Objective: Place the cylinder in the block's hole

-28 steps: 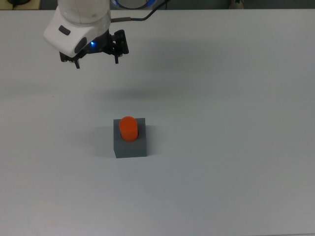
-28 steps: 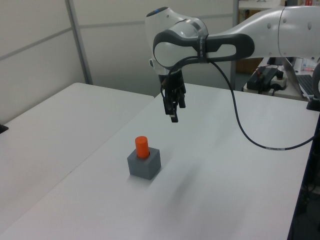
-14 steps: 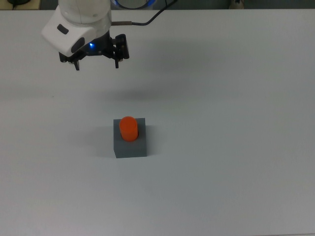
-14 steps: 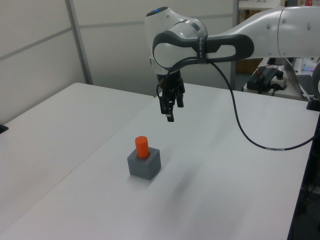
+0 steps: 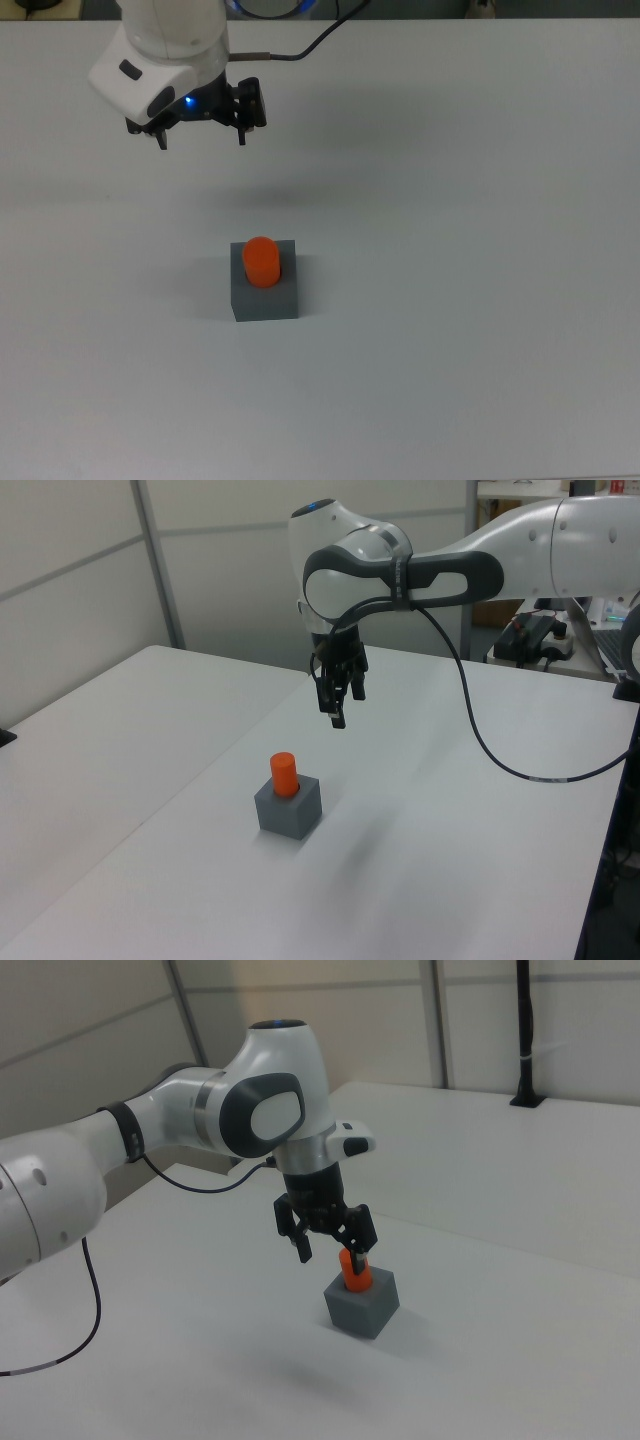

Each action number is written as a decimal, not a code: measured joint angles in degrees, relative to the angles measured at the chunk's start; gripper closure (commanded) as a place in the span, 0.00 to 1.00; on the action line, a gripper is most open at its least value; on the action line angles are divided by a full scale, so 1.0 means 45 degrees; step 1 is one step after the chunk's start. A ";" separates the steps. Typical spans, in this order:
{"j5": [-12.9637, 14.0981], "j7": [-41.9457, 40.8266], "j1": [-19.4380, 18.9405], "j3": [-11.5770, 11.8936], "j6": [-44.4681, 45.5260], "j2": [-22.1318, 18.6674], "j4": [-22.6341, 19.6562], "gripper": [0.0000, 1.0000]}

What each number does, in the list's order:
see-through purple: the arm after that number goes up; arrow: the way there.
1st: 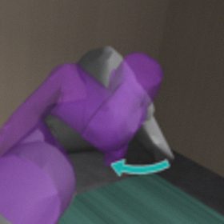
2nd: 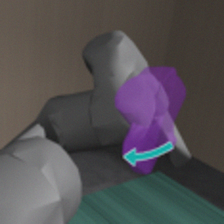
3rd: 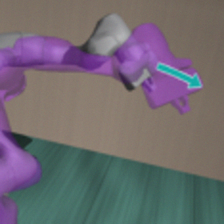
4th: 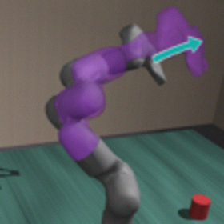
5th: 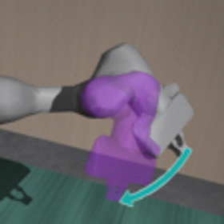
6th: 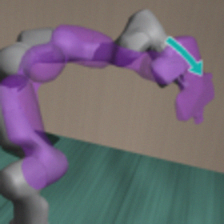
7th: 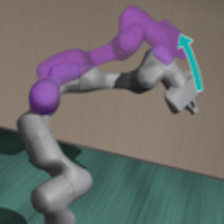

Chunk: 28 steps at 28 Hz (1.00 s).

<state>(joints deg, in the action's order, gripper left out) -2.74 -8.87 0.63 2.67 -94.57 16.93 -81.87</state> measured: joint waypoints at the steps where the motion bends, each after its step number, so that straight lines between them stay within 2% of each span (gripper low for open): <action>1: 0.0001 -0.0001 0.0000 0.0000 0.0000 0.0021 -0.0003 0.00; 20: 0.0000 -0.0002 0.0015 0.0003 0.0000 0.0138 -0.0003 0.00; 28: 0.0000 -0.0003 0.0315 0.0027 0.0000 0.0104 0.0025 0.00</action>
<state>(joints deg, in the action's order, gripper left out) -2.73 -8.88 2.04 2.79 -94.57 17.40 -81.76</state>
